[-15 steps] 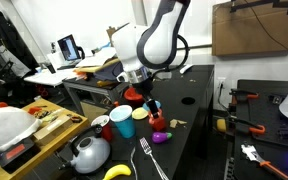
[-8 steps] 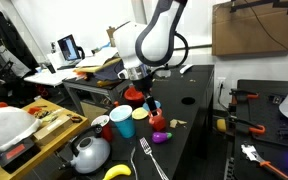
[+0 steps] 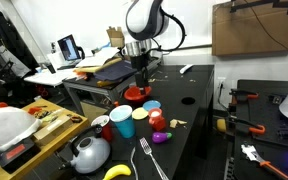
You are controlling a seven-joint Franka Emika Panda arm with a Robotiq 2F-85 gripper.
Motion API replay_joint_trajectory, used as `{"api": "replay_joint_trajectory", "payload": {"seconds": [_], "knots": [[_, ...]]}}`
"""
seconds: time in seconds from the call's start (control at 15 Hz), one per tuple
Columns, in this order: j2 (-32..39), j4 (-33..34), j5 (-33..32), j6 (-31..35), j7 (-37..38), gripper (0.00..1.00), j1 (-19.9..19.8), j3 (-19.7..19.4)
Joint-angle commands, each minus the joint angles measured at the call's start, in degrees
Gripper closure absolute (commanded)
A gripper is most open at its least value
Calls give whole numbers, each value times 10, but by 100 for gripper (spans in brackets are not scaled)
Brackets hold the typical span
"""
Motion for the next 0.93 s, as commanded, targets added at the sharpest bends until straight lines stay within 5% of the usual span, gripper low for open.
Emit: {"api": "replay_joint_trajectory", "payload": {"seconds": [0.0,0.6,0.87], "knots": [[-29,15,31,-18,49,0,-11,-31],[-43,60,-57,-32,216,0,-5,-118],[-49,87,-80,-90,252,0,-4,-124]]}}
